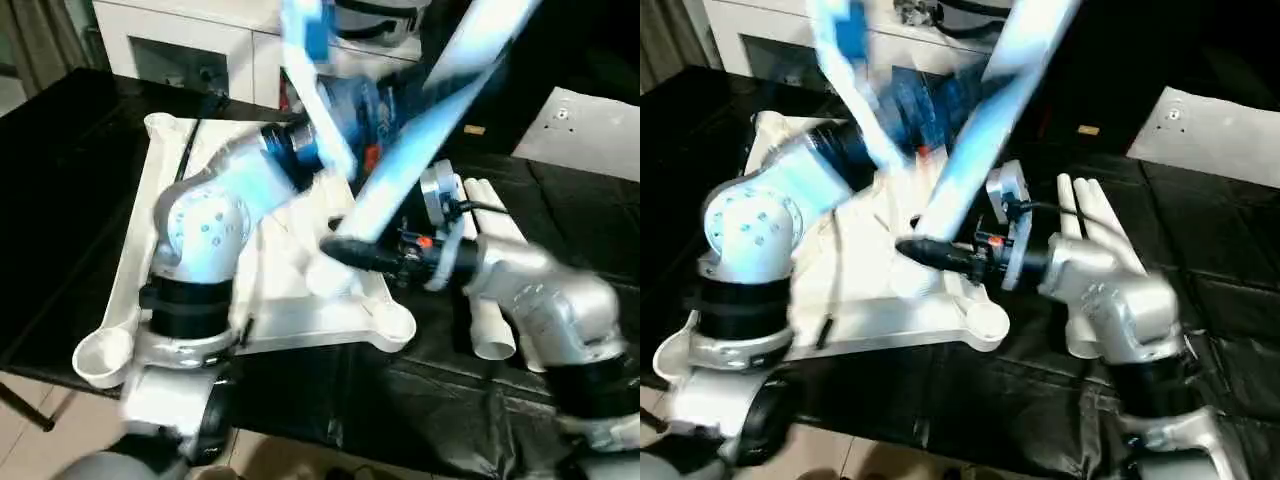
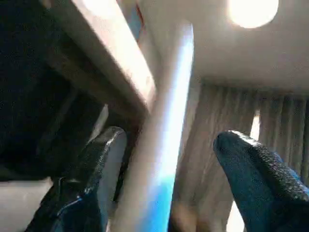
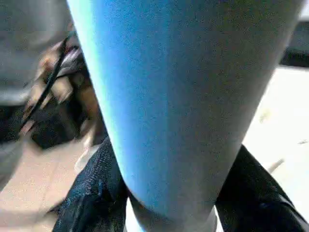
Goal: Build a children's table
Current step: Pick table leg
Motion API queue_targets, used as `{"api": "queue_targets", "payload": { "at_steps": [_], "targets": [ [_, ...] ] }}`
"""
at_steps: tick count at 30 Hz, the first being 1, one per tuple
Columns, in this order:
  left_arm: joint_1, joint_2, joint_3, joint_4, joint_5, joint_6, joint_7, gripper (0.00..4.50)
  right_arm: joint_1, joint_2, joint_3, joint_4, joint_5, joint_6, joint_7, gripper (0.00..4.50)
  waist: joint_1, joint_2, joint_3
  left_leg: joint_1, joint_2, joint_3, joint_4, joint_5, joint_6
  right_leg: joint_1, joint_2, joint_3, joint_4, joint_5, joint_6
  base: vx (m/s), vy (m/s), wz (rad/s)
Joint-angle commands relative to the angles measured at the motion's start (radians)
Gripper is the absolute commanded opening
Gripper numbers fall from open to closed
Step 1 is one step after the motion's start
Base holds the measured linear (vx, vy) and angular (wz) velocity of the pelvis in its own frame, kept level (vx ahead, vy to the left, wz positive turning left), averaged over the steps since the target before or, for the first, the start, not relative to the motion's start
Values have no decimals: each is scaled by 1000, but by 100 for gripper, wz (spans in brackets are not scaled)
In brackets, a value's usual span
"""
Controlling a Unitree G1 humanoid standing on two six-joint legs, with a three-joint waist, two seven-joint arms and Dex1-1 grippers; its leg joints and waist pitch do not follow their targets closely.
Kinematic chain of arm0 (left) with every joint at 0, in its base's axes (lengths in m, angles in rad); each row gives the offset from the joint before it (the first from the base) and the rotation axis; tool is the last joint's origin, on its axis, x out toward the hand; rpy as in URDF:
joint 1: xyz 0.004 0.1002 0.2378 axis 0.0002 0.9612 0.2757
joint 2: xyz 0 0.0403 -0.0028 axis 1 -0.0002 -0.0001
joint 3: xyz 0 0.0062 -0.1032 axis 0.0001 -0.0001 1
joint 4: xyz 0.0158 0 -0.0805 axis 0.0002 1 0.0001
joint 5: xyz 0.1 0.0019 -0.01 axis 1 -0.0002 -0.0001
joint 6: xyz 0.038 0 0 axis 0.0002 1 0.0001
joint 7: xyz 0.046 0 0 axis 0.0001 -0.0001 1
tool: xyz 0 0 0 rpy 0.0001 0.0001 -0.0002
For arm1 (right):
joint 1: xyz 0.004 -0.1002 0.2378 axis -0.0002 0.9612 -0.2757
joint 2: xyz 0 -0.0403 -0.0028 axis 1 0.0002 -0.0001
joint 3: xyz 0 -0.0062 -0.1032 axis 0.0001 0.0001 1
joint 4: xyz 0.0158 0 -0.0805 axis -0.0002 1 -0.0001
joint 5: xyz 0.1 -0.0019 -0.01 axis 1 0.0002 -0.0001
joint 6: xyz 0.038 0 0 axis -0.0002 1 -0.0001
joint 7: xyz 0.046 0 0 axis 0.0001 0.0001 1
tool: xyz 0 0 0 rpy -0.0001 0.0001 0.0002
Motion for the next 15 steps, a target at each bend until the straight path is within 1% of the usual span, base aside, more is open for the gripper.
{"api": "queue_targets", "payload": {
  "at_steps": [1,2,3,4,5,6,7,8,9,10,11,12,13,14,15],
  "targets": [
    [-11,-12,35,-10,-27,-40,45,391,6,6,-46,-5,-8,-35,-54,194,1,18,-74,-9,34,-1,-70,-71,35,83,-64,35,-89,-362,-84,0,0,0],
    [-9,-15,48,-12,-29,-47,56,391,10,15,-53,-5,-12,-45,-74,194,0,18,-74,-8,34,-1,-70,-72,35,82,-63,35,-87,-359,-80,0,0,0],
    [10,0,58,-27,6,-56,74,404,21,31,-66,-17,-28,-69,-118,194,2,32,-74,-7,34,-3,-71,-75,35,82,-64,34,-87,-363,-74,0,0,0],
    [23,11,58,-36,23,-54,77,420,27,34,-71,-25,-44,-82,-142,194,-1,27,-73,-7,37,-3,-72,-78,32,80,-65,34,-89,-363,-69,0,0,0],
    [44,31,50,-50,59,-54,82,421,34,35,-73,-36,-60,-92,-164,194,-3,25,-74,-6,35,-3,-72,-76,30,82,-63,34,-87,-359,-64,0,0,0],
    [59,44,42,-58,82,-52,84,421,39,35,-74,-42,-71,-99,-176,194,-2,29,-74,-6,36,-4,-73,-71,29,83,-63,35,-85,-352,-61,0,0,0],
    [94,76,21,-75,131,-42,86,421,48,35,-79,-54,-88,-106,-201,194,-3,36,-73,-6,36,-4,-74,-69,27,82,-63,36,-85,-347,-58,0,0,0],
    [113,95,7,-84,152,-35,92,421,54,37,-83,-61,-97,-109,-216,194,-5,33,-73,-6,36,-3,-74,-67,28,82,-61,37,-84,-343,-48,0,0,0],
    [151,139,-37,-95,216,-42,97,421,64,34,-82,-74,-123,-116,-240,194,-5,39,-74,-6,37,-5,-76,-65,27,82,-63,37,-82,-343,-44,0,0,0],
    [178,170,-67,-104,260,-49,102,421,72,31,-80,-85,-140,-121,-257,194,-7,40,-73,-6,36,-4,-77,-68,26,81,-60,38,-83,-347,-39,0,0,0],
    [228,229,-122,-116,326,-51,95,421,86,25,-78,-105,-165,-121,-284,194,-10,40,-72,-4,36,-3,-77,-77,23,79,-59,38,-84,-358,-33,0,0,0],
    [278,280,-168,-127,382,-57,91,421,102,19,-76,-127,-187,-120,-311,194,-9,40,-74,-4,36,-6,-77,-79,20,80,-62,37,-82,-362,-28,0,0,0],
    [327,320,-199,-135,425,-68,86,421,117,20,-79,-146,-198,-112,-339,194,-10,44,-69,-3,42,-8,-83,-94,13,76,-62,39,-82,-382,-17,0,0,0],
    [365,352,-225,-141,459,-79,80,421,129,21,-81,-161,-205,-109,-362,194,-15,43,-70,-2,38,-5,-83,-101,10,74,-61,40,-83,-393,-11,0,0,0],
    [385,366,-236,-144,476,-87,78,421,135,23,-82,-168,-207,-109,-375,194,-19,45,-70,-3,37,-4,-83,-101,6,75,-60,41,-84,-398,-10,0,0,0]
  ]
}}
